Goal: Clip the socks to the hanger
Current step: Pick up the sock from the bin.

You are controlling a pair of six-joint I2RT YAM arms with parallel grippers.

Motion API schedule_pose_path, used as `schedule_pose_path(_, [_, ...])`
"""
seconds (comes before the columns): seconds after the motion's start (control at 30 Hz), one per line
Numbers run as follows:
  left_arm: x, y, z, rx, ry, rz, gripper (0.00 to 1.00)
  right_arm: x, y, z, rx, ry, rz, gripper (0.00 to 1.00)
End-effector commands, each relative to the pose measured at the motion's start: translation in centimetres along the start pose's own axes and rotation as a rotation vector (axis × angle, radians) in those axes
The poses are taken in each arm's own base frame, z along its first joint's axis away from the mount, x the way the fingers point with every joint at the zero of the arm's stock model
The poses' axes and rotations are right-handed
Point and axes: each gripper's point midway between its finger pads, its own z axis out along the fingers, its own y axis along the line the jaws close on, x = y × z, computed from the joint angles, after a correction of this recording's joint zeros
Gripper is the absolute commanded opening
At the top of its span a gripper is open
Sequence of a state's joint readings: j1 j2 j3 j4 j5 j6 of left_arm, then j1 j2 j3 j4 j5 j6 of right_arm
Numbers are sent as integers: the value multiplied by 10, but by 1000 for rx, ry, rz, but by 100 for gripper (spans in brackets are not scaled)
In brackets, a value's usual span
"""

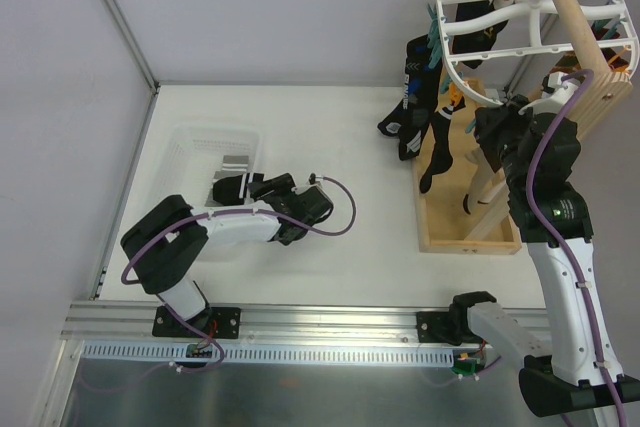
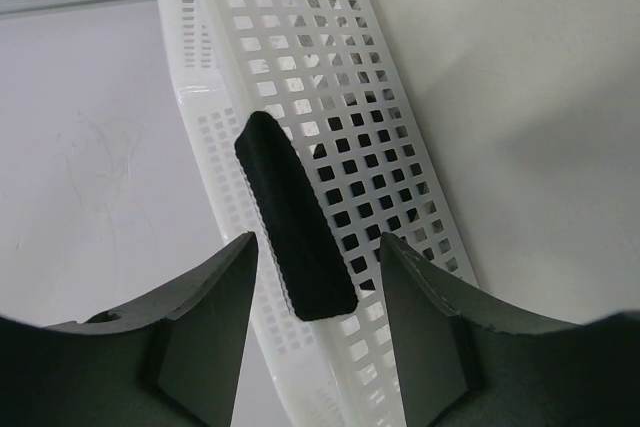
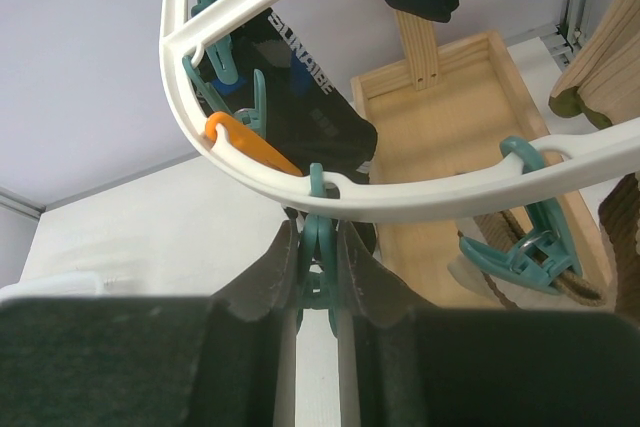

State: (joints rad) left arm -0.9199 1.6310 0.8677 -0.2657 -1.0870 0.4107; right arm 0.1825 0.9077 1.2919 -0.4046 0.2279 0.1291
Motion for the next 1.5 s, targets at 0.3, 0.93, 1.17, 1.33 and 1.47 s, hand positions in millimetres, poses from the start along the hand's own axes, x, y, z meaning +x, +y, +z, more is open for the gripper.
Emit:
schedule_pose_path(0.3, [3,16,-1,-45,14,-21,31,-7,-2,-10,4,-12,18,1])
schedule_pose_path(0.93, [-33,41,-26,99,-180,-293,0,-4,-2,-5,9,1,18,1])
schedule_pose_path(1.17, [-16,14,-21,140,-124,-309,3,-1,-1,-3,7,11,16,1])
schedule_pose_path(1.33, [-16,0,-20,184,-110,-333,7,0,-1,-2,8,19,16,1])
schedule_pose_path(1.47, [-17,-9,-18,203,-94,-338,8,0,-1,-2,6,17,17,1])
